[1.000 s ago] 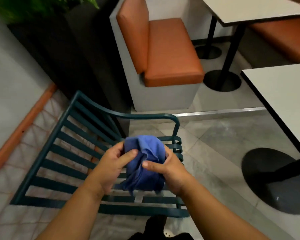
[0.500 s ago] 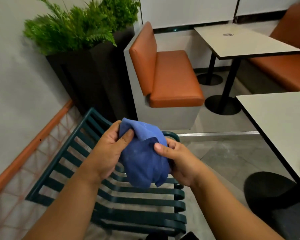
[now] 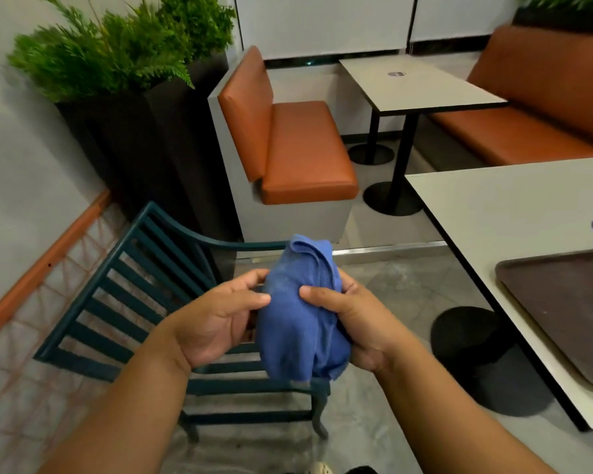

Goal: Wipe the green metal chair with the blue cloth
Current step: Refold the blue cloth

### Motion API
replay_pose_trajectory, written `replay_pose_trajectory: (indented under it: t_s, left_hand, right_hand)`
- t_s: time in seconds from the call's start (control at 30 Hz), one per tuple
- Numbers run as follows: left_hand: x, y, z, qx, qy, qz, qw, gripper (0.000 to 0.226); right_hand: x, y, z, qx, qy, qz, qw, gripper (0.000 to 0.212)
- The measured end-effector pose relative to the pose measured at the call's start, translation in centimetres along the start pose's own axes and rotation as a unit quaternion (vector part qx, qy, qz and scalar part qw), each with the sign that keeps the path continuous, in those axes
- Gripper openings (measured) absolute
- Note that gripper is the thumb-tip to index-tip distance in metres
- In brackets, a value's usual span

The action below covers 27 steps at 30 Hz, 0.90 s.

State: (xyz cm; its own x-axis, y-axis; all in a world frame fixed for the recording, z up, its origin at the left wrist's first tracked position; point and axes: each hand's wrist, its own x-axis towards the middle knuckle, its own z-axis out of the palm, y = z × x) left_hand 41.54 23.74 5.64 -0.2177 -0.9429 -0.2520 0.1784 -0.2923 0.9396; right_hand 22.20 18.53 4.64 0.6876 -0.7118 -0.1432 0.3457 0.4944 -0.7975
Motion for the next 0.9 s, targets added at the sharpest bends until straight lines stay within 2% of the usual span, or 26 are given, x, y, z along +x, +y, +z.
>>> replay_pose_trajectory:
  t_s: [0.1,0.2,0.3,0.37,0.47,0.5,0.57,0.6,0.63,0.67,0.73,0.8,0.87,0.9]
  left_hand:
    - [0.8,-0.5,2.2,0.020,0.026,-0.004,0.999,0.049]
    - [2.3,-0.4,4.2,0.010,0.014,0.008,1.000,0.040]
    - [4.7,-0.4,6.2,0.048,0.002,0.012,0.999,0.014]
    - [6.7,-0.6,8.0,0.070,0.013,0.012,0.997,0.021]
    - [9.9,-0.4,11.5,0.086,0.022,0.026,0.996,0.020]
    - [11.1,-0.2,12.6,0.087,0.018,0.023,0.996,0.018]
    - [13.6,-0.1,15.2,0.095,-0.010,0.019,0.995,0.014]
    - [14.9,-0.2,16.5,0.102,-0.024,0.024,0.994,0.012]
    - [16.4,-0.4,18.0,0.120,-0.034,0.035,0.992,0.012]
    - [17.8,-0.8,19.4,0.153,-0.037,0.049,0.986,0.014]
    - [20.6,-1.9,22.4,0.234,-0.042,0.073,0.969,0.017]
    - [23.2,-3.1,25.0,0.300,-0.057,0.086,0.948,0.021]
    - [25.7,-4.3,27.5,0.354,-0.060,0.108,0.927,0.025]
    - [26.8,-4.9,28.7,0.363,-0.063,0.119,0.922,0.026]
  right_hand:
    - [-1.9,-0.7,-1.3,-0.097,0.033,-0.040,0.994,0.036]
    - [-3.5,-2.3,-3.3,-0.197,0.017,-0.090,0.976,0.021]
    - [-4.8,-4.8,-6.5,-0.331,-0.008,-0.111,0.937,0.026]
    - [-5.4,-6.3,-9.3,-0.365,-0.017,-0.101,0.925,0.034]
    - [-6.5,-8.4,-14.3,-0.313,-0.025,-0.085,0.946,0.038]
    - [-6.9,-9.2,-16.1,-0.260,-0.047,-0.073,0.962,0.034]
    - [-8.1,-10.8,-19.2,-0.171,-0.059,-0.049,0.982,0.010]
    - [-8.6,-11.5,-20.9,-0.159,-0.034,-0.042,0.986,0.015]
    - [-9.1,-12.1,-22.6,-0.173,-0.001,-0.035,0.984,0.029]
    - [-9.8,-12.7,-24.1,-0.212,0.046,-0.035,0.976,0.037]
    - [-10.9,-13.9,-26.8,-0.311,0.132,-0.032,0.941,0.042]
    - [-12.5,-14.9,-29.6,-0.410,0.176,0.001,0.895,0.049]
    - [-14.3,-15.6,-32.6,-0.464,0.197,0.026,0.863,0.037]
    - [-15.3,-15.7,-34.0,-0.446,0.205,0.022,0.871,0.028]
